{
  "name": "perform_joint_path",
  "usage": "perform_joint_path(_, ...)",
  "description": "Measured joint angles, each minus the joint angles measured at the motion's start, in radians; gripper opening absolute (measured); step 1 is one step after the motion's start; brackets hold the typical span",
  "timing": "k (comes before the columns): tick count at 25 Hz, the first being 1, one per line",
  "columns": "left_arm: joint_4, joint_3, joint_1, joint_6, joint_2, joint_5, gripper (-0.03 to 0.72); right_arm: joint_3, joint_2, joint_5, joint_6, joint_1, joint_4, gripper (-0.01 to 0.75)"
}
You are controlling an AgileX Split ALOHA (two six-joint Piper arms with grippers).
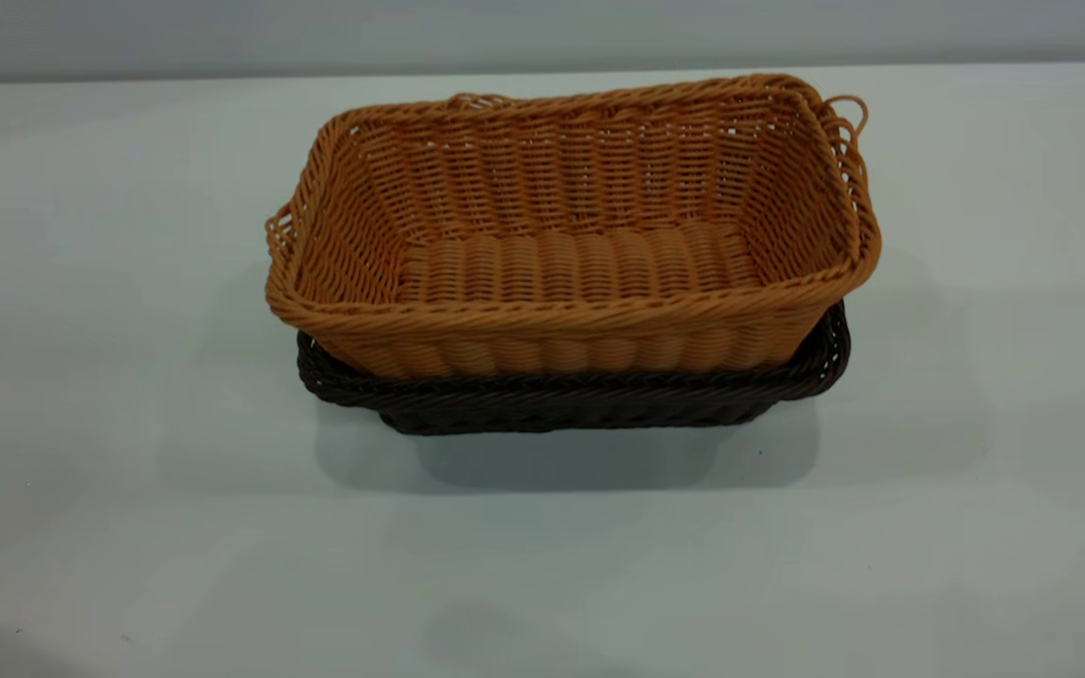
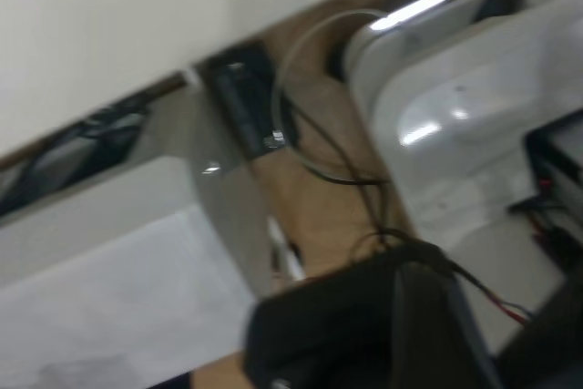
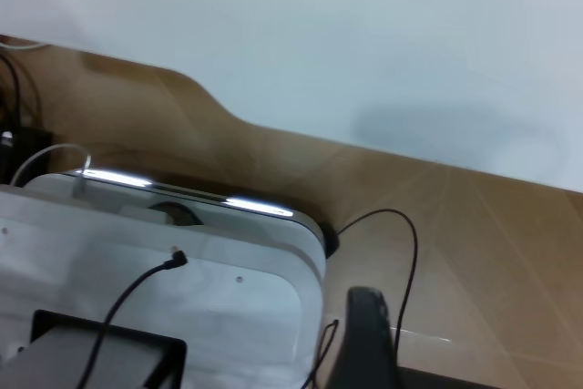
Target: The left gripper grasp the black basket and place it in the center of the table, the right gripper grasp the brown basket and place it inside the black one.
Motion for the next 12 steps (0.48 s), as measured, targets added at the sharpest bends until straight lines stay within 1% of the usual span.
perform_joint_path(2, -0.030, 0.023, 0.000, 0.000, -0.057, 0.007, 0.348, 0.000, 0.000, 0.000, 0.002, 0.000, 0.003, 0.501)
perform_joint_path(6, -0.043, 0.052, 0.000, -0.010, -0.176, -0.049, 0.348, 0.000, 0.000, -0.001, 0.002, 0.000, 0.003, 0.491)
perform_joint_path(12, -0.042, 0.063, 0.000, -0.019, -0.341, -0.047, 0.348, 0.000, 0.000, -0.002, 0.003, 0.000, 0.015, 0.450)
